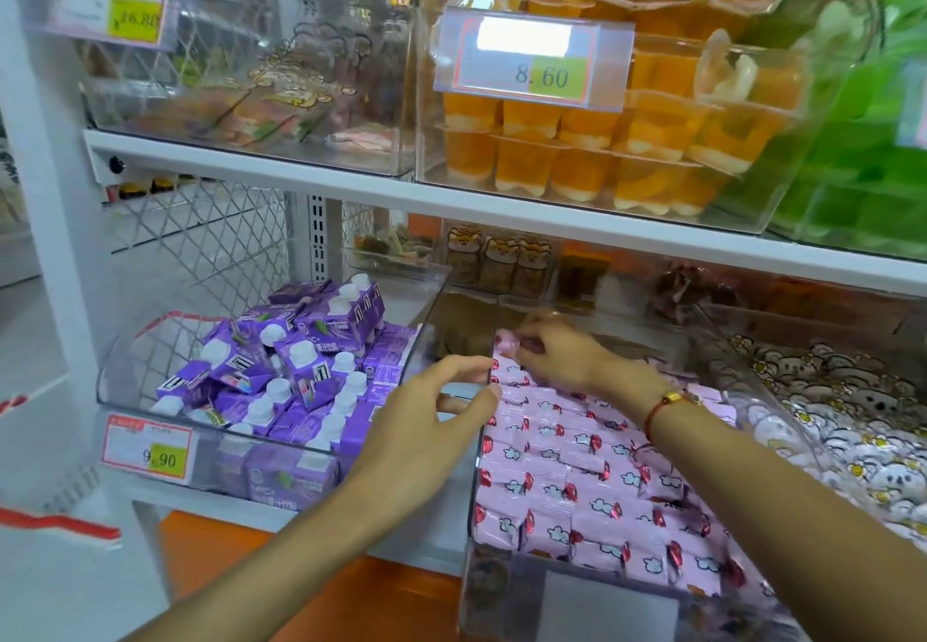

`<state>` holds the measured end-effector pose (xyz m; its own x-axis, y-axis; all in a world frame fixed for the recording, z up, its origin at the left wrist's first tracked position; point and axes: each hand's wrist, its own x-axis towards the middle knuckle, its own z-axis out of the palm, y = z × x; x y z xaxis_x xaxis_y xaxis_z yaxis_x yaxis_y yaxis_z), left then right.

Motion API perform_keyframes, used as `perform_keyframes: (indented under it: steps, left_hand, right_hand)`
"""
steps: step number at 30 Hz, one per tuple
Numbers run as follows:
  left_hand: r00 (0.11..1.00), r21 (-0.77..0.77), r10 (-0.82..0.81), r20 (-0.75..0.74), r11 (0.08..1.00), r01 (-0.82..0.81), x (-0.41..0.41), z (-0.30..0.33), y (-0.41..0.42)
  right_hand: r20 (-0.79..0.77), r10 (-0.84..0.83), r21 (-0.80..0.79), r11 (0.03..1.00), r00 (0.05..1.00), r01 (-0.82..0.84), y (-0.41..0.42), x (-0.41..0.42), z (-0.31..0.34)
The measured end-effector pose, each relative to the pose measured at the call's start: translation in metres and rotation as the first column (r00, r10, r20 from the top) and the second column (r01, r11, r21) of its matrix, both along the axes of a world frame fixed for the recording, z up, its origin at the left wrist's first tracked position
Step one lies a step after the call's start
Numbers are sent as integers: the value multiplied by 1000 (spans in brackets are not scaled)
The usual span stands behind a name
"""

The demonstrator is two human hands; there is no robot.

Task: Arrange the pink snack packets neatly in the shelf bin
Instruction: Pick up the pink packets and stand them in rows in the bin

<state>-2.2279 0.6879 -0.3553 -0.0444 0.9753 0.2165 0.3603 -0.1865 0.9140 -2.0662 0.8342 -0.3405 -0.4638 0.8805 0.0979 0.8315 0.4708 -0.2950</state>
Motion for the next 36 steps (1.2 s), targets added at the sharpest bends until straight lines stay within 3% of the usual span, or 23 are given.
perform_keyframes:
  steps: [2,6,7,11,16,22,24,27,31,34,36]
  left_hand:
    - [1000,1,0,3,1000,0,0,0,0]
    - [1000,-4,-1,9,1000,1,-1,0,0]
    - [1000,-9,-10,15,1000,10,-2,0,-1]
    - [999,-5,-38,32,999,38,-3,-2,-4]
    - [1000,11,-21,8,1000,21,-1,-1,-7]
    - [999,2,-39,21,999,39,-2,-1,-5]
    - [999,3,-39,18,999,39,-3,-2,-4]
    - [999,9,-41,10,999,41,-4,-3,-3]
    - [999,29,-52,7,998,52,-4,-4,-3]
    - [999,75,0,-38,997,3,-4,-6,-4]
    - [996,190,50,-75,981,-35,-4,-4,-6]
  right_hand:
    - [181,-3,65,998,983,-9,2,1,-4]
    - [281,30,-37,999,959,-21,1,5,3]
    - [253,37,-52,998,967,-25,2,6,6]
    - [-146,-113,-26,994,983,110,10,3,8]
    - [18,-208,66,976,978,206,26,-11,2]
    - [-100,-308,85,945,946,316,29,-21,1]
    - [-231,-310,81,938,922,336,29,-23,2]
    - [-550,-307,17,926,777,378,27,-26,11]
    - [-873,-276,-76,891,403,447,1,-22,26]
    - [-963,-255,-192,880,92,434,-34,-11,35]
    - [-946,-323,-306,885,-11,352,-61,-1,38]
